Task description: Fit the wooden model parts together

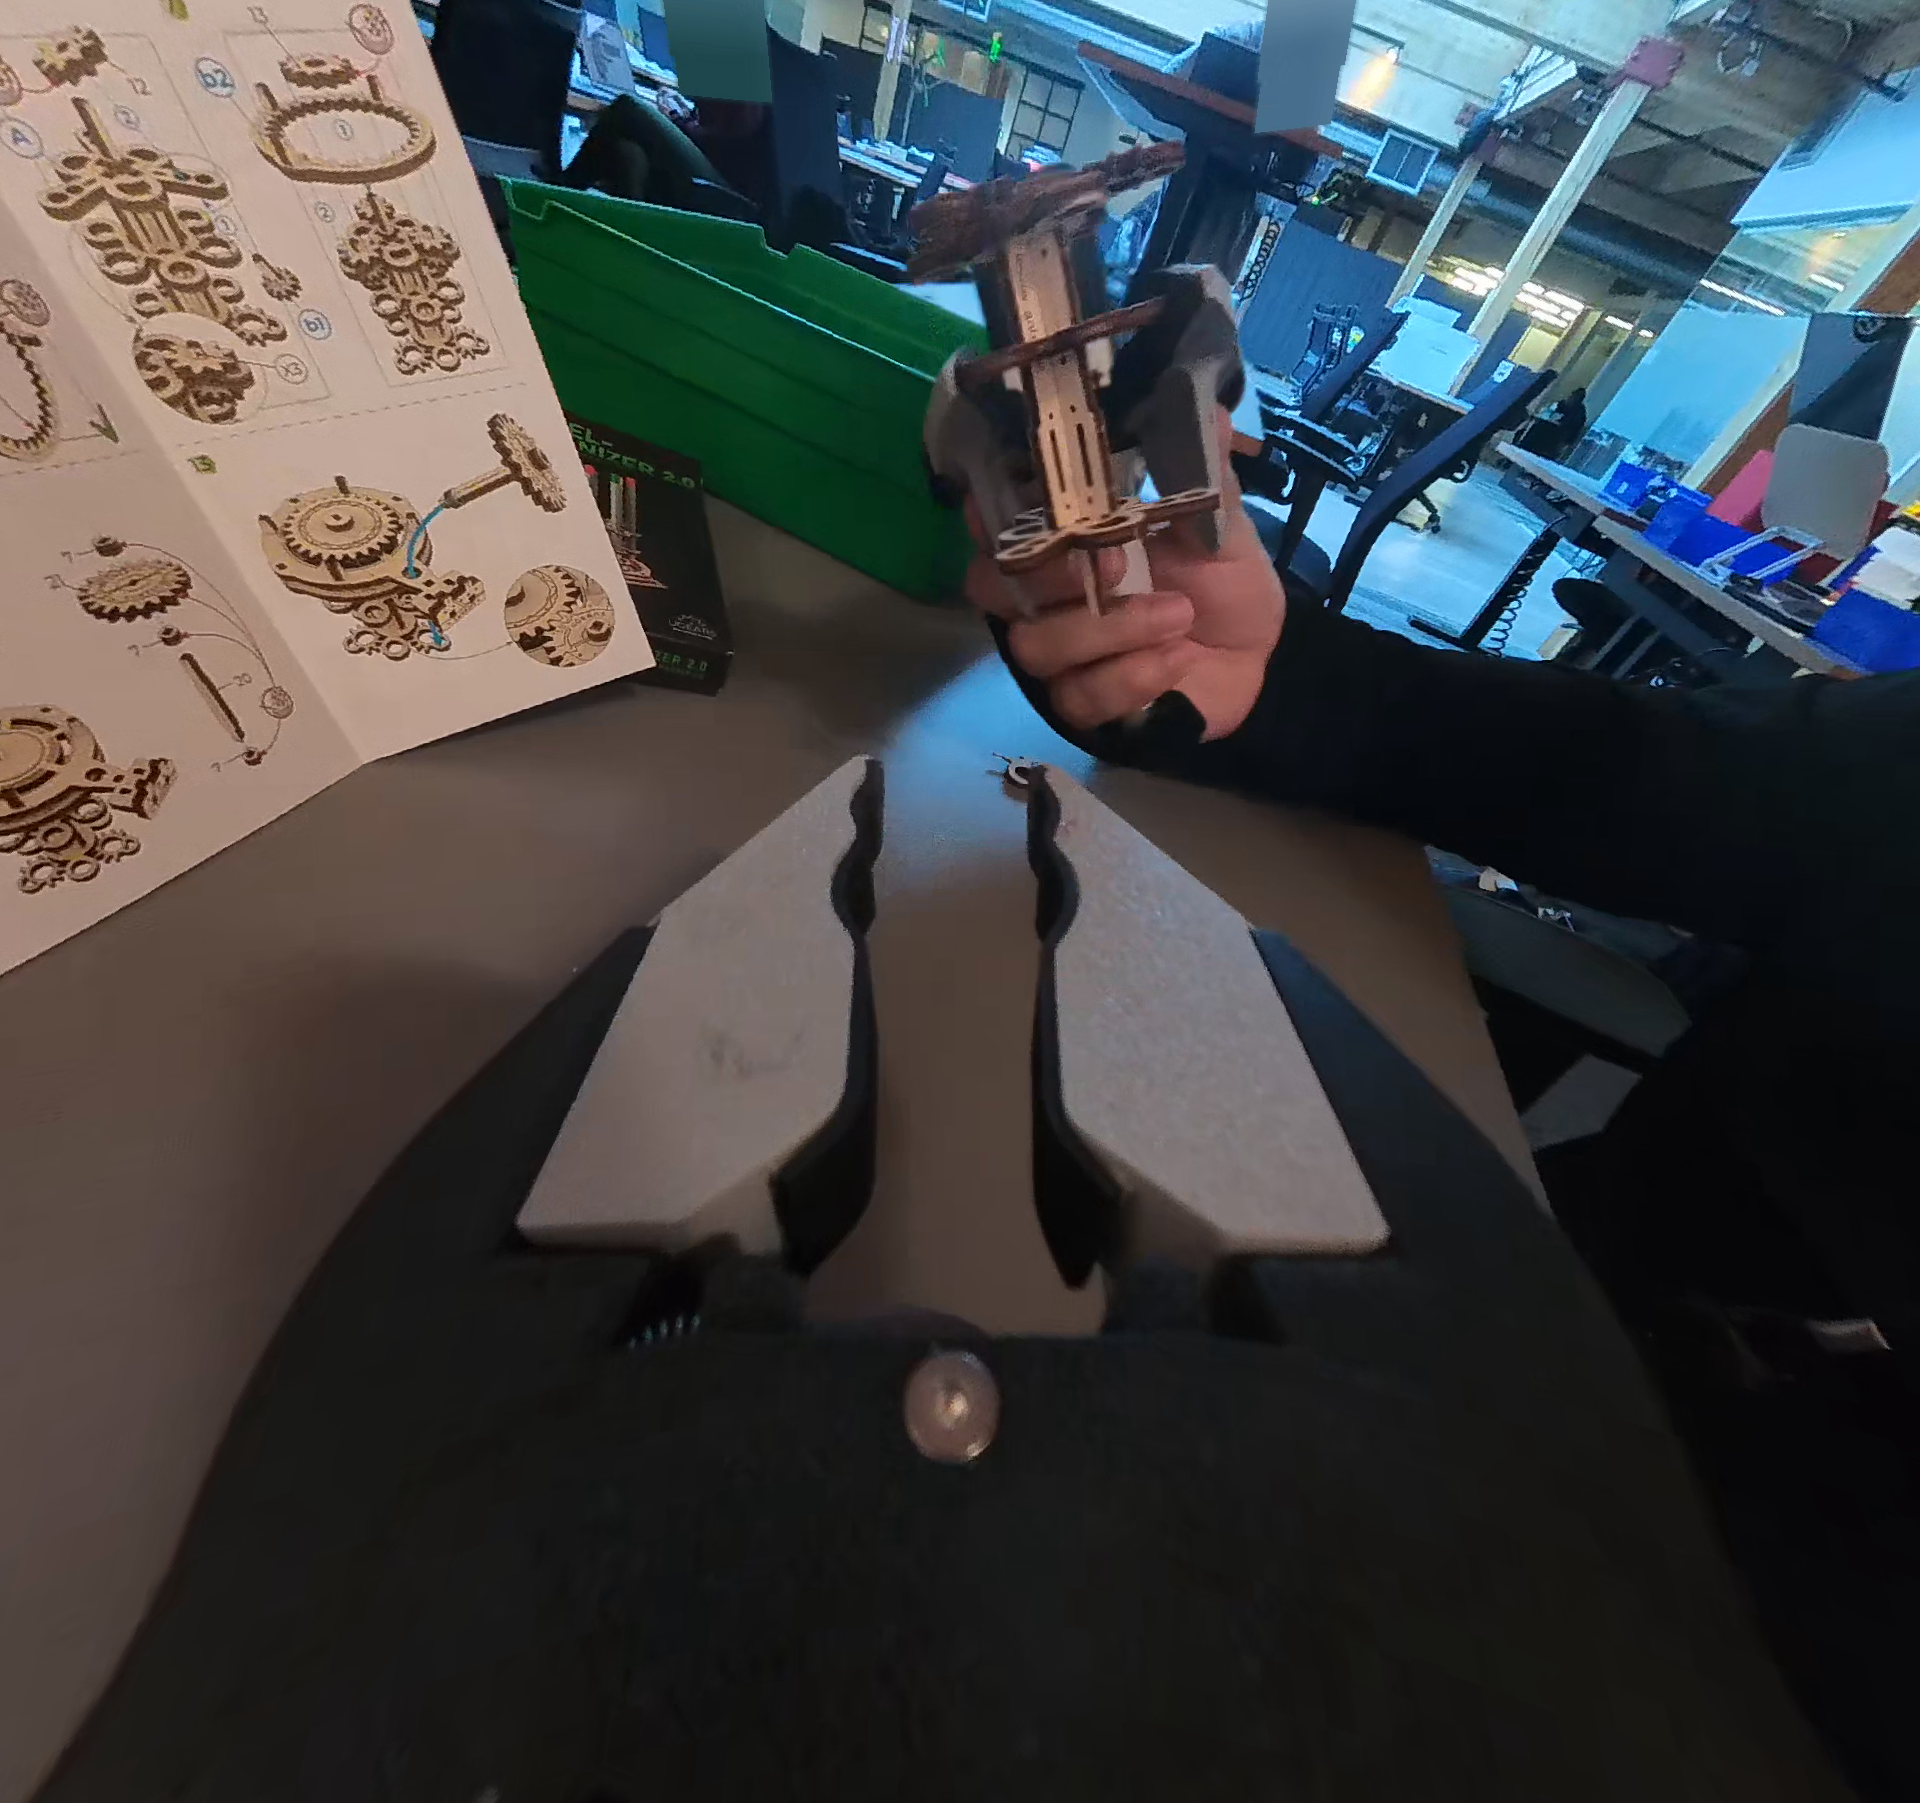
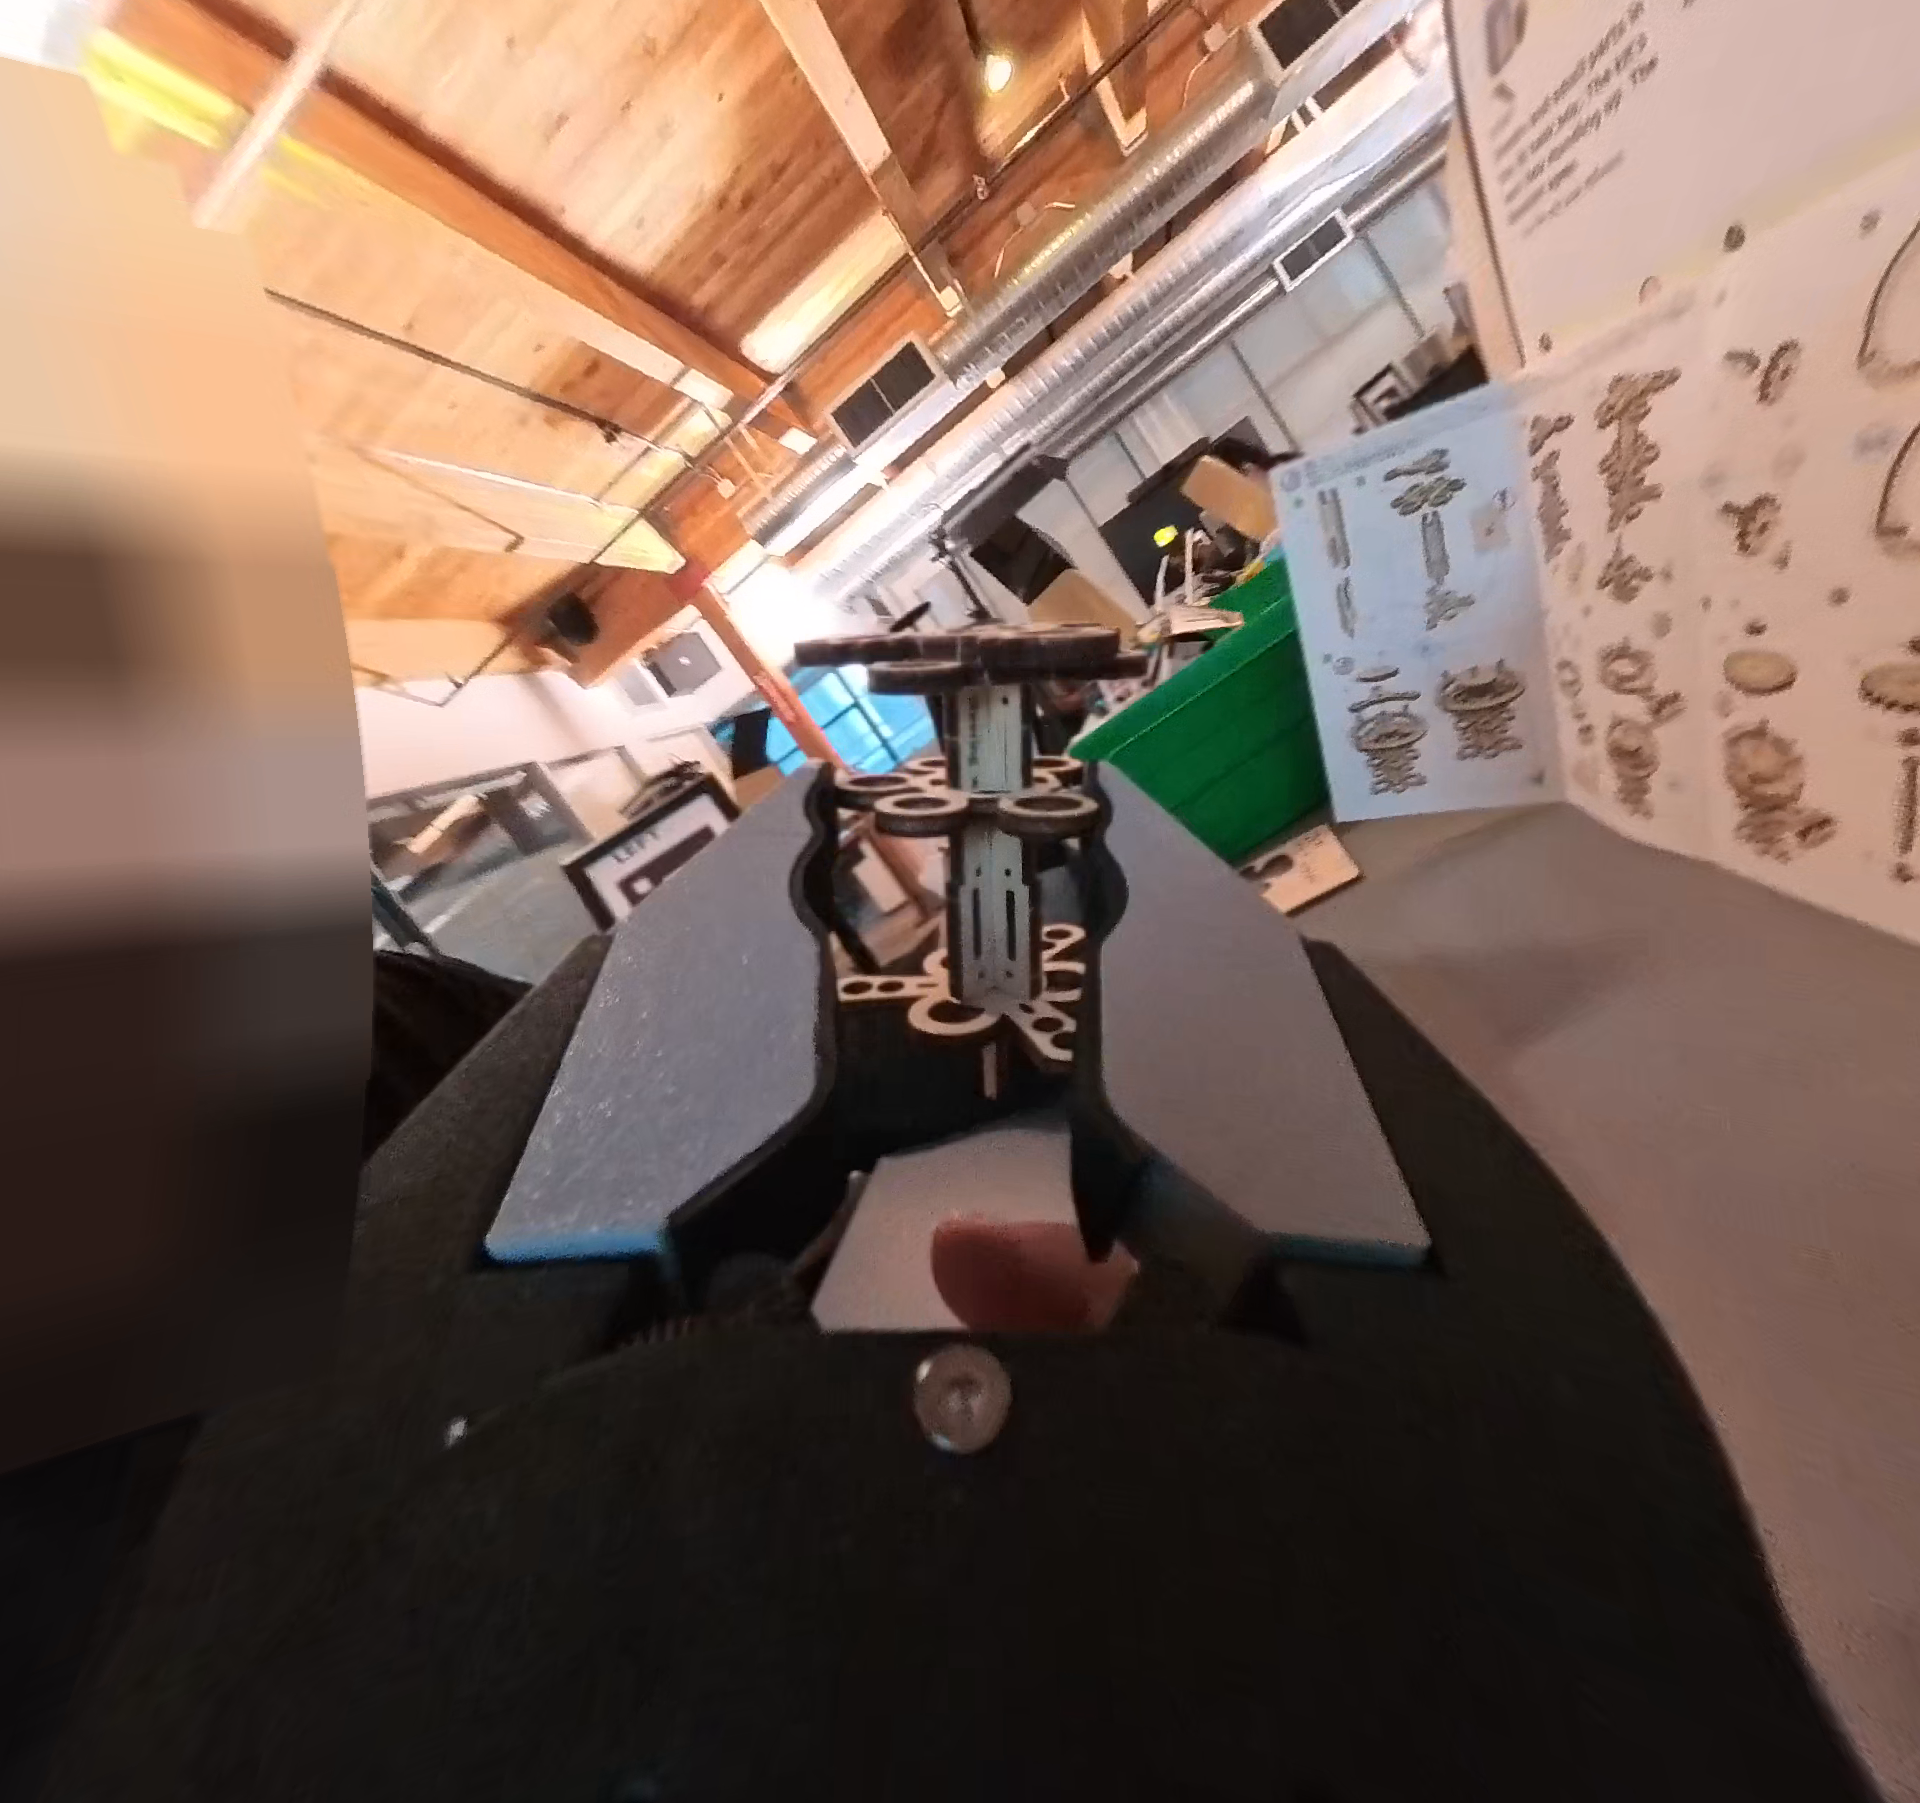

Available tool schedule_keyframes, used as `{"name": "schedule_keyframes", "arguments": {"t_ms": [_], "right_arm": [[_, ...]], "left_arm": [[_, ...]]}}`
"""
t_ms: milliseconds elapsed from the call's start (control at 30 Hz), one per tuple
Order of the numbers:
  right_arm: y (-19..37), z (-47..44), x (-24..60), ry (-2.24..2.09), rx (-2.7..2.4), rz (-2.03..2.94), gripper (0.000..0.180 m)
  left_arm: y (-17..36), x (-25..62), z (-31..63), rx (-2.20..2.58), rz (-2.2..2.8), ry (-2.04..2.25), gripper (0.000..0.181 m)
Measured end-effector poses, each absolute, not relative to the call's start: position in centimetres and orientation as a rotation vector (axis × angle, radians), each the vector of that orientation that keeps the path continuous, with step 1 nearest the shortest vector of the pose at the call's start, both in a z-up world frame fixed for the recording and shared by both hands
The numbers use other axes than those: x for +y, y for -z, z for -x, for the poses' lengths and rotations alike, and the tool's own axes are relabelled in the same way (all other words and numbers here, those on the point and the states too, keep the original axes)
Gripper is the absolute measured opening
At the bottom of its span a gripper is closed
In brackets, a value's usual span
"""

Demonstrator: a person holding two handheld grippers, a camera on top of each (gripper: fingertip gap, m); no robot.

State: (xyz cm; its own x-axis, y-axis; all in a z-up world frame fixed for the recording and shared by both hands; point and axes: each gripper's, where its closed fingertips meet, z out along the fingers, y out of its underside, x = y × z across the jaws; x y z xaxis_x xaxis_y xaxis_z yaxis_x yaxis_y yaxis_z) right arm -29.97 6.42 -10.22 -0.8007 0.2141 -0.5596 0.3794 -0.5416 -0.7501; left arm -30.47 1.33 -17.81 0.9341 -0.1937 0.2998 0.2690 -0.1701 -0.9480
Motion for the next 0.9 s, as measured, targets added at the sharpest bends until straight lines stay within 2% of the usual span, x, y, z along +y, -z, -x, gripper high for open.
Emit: {"name": "schedule_keyframes", "arguments": {"t_ms": [633,900], "right_arm": [[12.0,31.8,8.5,2.537,1.441,-1.320,0.043],[12.1,31.8,8.6,2.527,1.402,-1.326,0.043]], "left_arm": [[18.0,1.2,30.4,-0.085,1.697,0.444,0.022],[18.0,1.3,30.6,-0.105,1.695,0.460,0.021]]}}
